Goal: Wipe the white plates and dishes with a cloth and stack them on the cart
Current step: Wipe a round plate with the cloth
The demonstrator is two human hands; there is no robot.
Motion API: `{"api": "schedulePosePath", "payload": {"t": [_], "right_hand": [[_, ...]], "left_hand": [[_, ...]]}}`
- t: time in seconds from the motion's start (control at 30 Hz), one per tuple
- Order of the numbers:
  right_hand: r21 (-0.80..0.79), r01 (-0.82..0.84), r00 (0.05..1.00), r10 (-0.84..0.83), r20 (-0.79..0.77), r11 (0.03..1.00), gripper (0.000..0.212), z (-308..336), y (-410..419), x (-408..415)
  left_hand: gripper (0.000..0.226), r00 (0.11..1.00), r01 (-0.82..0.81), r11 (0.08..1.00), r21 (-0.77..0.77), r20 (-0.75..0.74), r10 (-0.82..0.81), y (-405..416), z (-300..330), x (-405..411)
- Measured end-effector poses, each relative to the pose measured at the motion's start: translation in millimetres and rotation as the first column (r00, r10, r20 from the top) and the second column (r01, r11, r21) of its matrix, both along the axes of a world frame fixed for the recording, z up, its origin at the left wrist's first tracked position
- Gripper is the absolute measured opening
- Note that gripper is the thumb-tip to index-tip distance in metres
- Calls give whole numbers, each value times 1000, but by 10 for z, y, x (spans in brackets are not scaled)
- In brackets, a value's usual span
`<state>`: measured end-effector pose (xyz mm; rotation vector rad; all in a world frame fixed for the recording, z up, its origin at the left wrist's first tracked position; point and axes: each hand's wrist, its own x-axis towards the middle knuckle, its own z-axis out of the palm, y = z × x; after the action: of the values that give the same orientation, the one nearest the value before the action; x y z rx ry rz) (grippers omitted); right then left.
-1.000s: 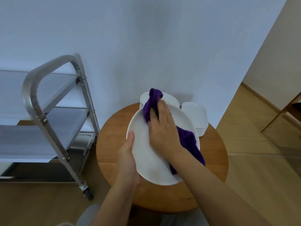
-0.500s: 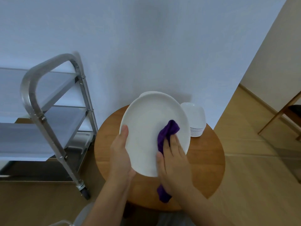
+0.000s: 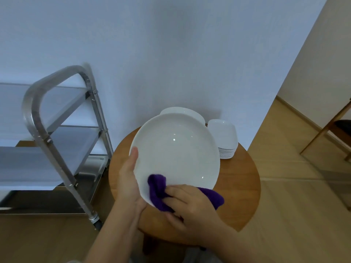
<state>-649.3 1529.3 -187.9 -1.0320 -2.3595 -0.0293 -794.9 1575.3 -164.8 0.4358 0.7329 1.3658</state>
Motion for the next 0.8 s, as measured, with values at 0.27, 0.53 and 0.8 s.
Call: {"api": "schedulePosePath", "payload": {"t": [0.27,0.53,0.8], "right_hand": [[-93,308,740,-300,-602,947,15,322,329,270],[-198,204,971,-224,-87,959,43,216,259,-189],[-87,173,975,-157,158,981,47,131,-33,-130]], "left_hand": [[24,995,-22,998,62,-94,28,6,-46,19],[28,997,40,995,96,-70,-34,48,66,79],[29,979,143,985,-100,-136,-155,51,-1,161]]}}
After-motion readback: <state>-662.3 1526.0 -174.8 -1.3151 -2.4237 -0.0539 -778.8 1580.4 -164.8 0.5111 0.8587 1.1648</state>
